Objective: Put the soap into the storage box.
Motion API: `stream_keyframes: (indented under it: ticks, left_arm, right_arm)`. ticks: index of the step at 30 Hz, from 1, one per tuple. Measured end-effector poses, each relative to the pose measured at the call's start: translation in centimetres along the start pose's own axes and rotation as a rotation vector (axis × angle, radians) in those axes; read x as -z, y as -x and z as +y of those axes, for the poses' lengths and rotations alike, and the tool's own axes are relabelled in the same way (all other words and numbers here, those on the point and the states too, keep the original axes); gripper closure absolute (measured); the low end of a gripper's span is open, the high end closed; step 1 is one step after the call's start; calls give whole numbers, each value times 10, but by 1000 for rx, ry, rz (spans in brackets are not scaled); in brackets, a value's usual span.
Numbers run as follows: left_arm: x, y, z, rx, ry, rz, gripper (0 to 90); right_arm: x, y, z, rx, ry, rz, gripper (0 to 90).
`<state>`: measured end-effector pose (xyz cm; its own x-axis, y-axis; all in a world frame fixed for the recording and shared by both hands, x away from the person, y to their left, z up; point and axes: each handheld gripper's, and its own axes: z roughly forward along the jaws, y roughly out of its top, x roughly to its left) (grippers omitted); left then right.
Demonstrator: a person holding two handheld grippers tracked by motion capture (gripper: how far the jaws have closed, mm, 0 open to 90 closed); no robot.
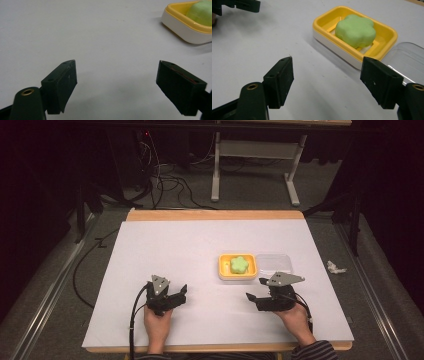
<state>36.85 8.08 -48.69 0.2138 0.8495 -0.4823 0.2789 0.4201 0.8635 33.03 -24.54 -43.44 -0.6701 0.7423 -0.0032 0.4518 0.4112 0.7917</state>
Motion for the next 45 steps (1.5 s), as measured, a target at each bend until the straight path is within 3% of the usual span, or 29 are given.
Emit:
stream_keyframes:
  ticks: [26,39,45]
  left_arm:
    - [0,0,0,-1,3,2,172]
    - [0,0,0,-4,-1,3,173]
    - [0,0,0,0,2,3,172]
  right_arm:
    - [-22,-14,-22,-14,-55,23,275]
    - [-37,-22,-31,2,-78,-30,284]
    - [-38,-22,-31,0,-89,-31,285]
